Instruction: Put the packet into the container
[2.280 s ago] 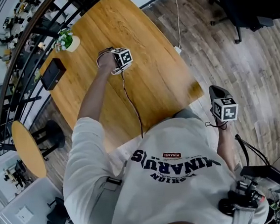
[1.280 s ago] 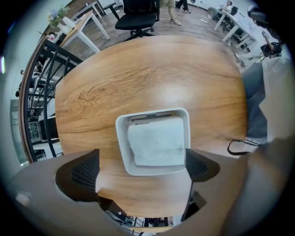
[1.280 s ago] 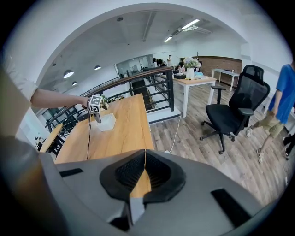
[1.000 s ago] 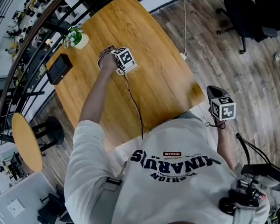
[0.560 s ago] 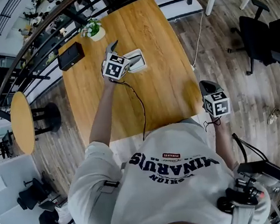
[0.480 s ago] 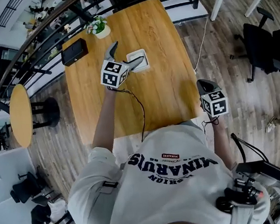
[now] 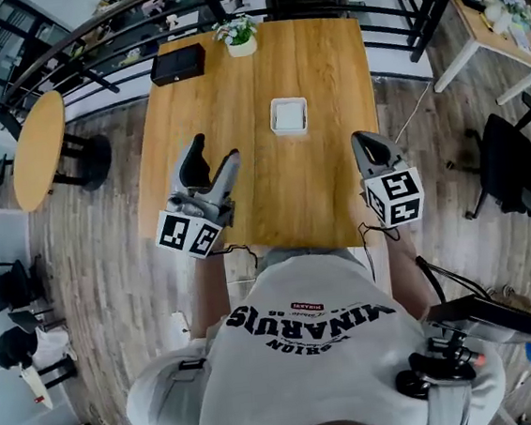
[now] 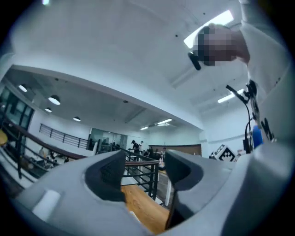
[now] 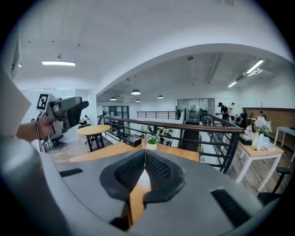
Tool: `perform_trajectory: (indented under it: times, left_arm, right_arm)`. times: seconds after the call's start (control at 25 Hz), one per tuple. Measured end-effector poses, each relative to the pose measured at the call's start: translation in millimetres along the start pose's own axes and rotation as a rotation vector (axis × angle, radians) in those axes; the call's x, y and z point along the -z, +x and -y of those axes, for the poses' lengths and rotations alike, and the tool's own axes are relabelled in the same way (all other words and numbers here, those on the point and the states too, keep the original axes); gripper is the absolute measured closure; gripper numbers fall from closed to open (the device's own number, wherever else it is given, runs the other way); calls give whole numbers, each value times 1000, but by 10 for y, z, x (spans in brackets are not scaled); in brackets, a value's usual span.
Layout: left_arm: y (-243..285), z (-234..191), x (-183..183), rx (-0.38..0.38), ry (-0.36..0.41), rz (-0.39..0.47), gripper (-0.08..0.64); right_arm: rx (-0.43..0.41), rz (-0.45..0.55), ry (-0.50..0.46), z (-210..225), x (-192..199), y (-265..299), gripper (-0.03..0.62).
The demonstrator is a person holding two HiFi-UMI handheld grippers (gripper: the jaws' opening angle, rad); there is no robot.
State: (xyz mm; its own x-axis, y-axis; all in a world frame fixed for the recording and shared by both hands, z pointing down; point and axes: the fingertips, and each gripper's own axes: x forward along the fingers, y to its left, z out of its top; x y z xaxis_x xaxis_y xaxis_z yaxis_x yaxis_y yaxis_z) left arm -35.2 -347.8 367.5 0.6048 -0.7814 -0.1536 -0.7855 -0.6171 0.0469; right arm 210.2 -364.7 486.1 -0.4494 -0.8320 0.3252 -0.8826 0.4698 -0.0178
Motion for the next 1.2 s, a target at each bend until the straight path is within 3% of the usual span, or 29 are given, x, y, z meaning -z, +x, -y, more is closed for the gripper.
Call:
perform_trajectory:
  times: [0.04, 0.08, 0.24, 0.48, 0.72, 0.84, 1.0, 1.2]
  left_arm:
    - [-126, -84, 40, -49, -54, 10, 368]
    - [-247, -155, 84, -93, -94, 13, 558]
    - [-605, -238, 202, -171, -119, -34, 560]
    - [-818, -307, 212, -203, -112, -79, 558]
    - [-963, -153, 381, -139, -144, -115, 560]
    - [-1186, 17, 326, -101, -164, -83, 558]
    - [-1855, 335, 239, -60, -188, -34, 558]
    - [-3046, 672, 267, -36, -200, -60, 558]
  right_arm:
    - [-21, 7, -5, -54, -41, 47, 583]
    - [-41, 9, -10, -109, -61, 93, 583]
    - [-101, 7, -14, -293, -18, 204, 583]
    - [-118, 67, 35, -433, 4, 157, 583]
    - [-40, 112, 73, -588, 108, -250, 583]
    - [16, 116, 98, -766, 255, -616, 583]
    - [65, 105, 115, -1264, 540, -1223, 583]
    - [89, 82, 147, -2297, 952, -1990, 583]
